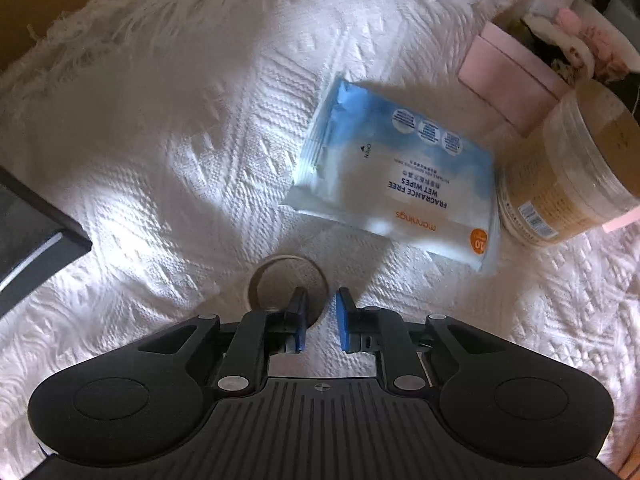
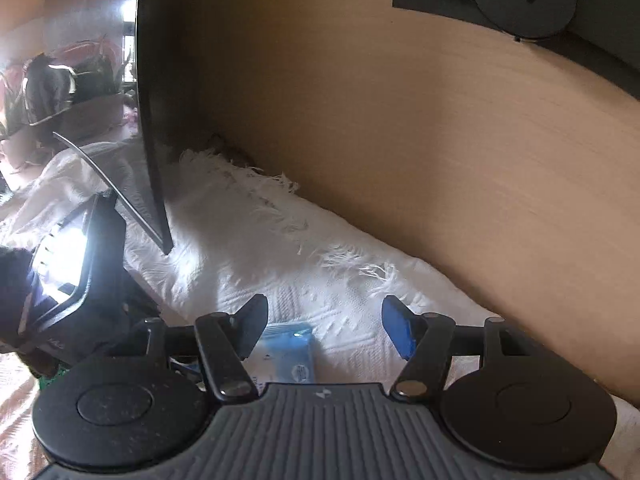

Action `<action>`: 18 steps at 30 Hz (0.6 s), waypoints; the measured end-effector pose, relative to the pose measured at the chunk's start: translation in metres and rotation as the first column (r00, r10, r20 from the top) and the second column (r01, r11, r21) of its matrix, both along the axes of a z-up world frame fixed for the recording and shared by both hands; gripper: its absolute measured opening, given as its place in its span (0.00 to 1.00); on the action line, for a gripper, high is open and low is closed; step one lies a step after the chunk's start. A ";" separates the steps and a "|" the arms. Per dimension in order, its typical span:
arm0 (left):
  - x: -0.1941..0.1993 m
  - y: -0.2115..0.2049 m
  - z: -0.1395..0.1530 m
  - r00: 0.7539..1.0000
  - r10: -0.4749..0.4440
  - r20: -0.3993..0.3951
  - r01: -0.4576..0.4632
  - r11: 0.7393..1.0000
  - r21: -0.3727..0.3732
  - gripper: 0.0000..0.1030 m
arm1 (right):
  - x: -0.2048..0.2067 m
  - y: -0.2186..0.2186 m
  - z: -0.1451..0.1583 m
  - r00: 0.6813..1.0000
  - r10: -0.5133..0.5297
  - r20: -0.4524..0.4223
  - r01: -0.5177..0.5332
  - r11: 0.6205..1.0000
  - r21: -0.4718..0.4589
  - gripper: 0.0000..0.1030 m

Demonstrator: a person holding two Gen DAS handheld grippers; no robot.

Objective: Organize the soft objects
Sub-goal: 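Grasp the beige tape roll with the left gripper while the right gripper grasps the wet wipes pack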

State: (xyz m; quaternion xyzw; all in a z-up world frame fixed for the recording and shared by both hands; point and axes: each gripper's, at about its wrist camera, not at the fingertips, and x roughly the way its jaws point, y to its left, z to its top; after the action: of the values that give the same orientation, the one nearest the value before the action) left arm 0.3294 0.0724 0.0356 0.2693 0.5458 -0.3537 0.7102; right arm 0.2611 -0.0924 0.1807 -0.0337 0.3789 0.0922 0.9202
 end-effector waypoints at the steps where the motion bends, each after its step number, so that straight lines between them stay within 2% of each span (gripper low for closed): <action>1: 0.003 0.003 0.000 1.000 0.022 -0.013 -0.022 1.000 -0.017 0.16 | 0.003 -0.002 0.001 1.000 0.017 -0.014 -0.017 1.000 0.021 0.62; 3: 0.008 0.010 0.001 0.998 0.056 -0.028 -0.058 0.997 -0.051 0.15 | 0.007 0.000 0.001 0.998 0.050 -0.042 -0.049 0.998 0.030 0.62; 4: 0.012 0.014 0.001 0.996 0.081 -0.038 -0.084 0.994 -0.073 0.10 | 0.009 0.004 0.000 0.996 0.071 -0.059 -0.071 0.997 0.008 0.62; 6: 0.020 0.027 0.002 0.986 0.157 -0.060 -0.164 0.979 -0.122 0.09 | 0.013 0.008 -0.004 0.987 0.113 -0.111 -0.116 0.993 -0.022 0.62; 8: 0.024 0.041 0.006 0.975 0.206 -0.082 -0.218 0.956 -0.195 0.08 | 0.015 0.009 -0.008 0.981 0.132 -0.144 -0.141 0.989 -0.054 0.62; 11: 0.022 0.064 0.019 0.964 0.223 -0.143 -0.257 0.915 -0.310 0.07 | 0.020 0.011 -0.016 0.966 0.138 -0.218 -0.154 0.986 -0.059 0.62; 15: 0.010 0.094 0.036 0.957 0.260 -0.127 -0.289 0.876 -0.385 0.07 | 0.030 0.019 -0.028 0.943 0.145 -0.301 -0.147 0.989 0.016 0.62; 18: 0.001 0.116 0.039 0.935 0.322 -0.147 -0.353 0.825 -0.441 0.07 | 0.041 0.029 -0.038 0.922 0.116 -0.370 -0.113 0.993 0.030 0.62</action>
State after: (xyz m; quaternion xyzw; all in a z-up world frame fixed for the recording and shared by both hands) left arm 0.3304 0.1884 0.0747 -0.0197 0.5082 -0.3505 0.7865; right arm 0.3022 -0.0630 0.1429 -0.0339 0.5430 0.1519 0.8252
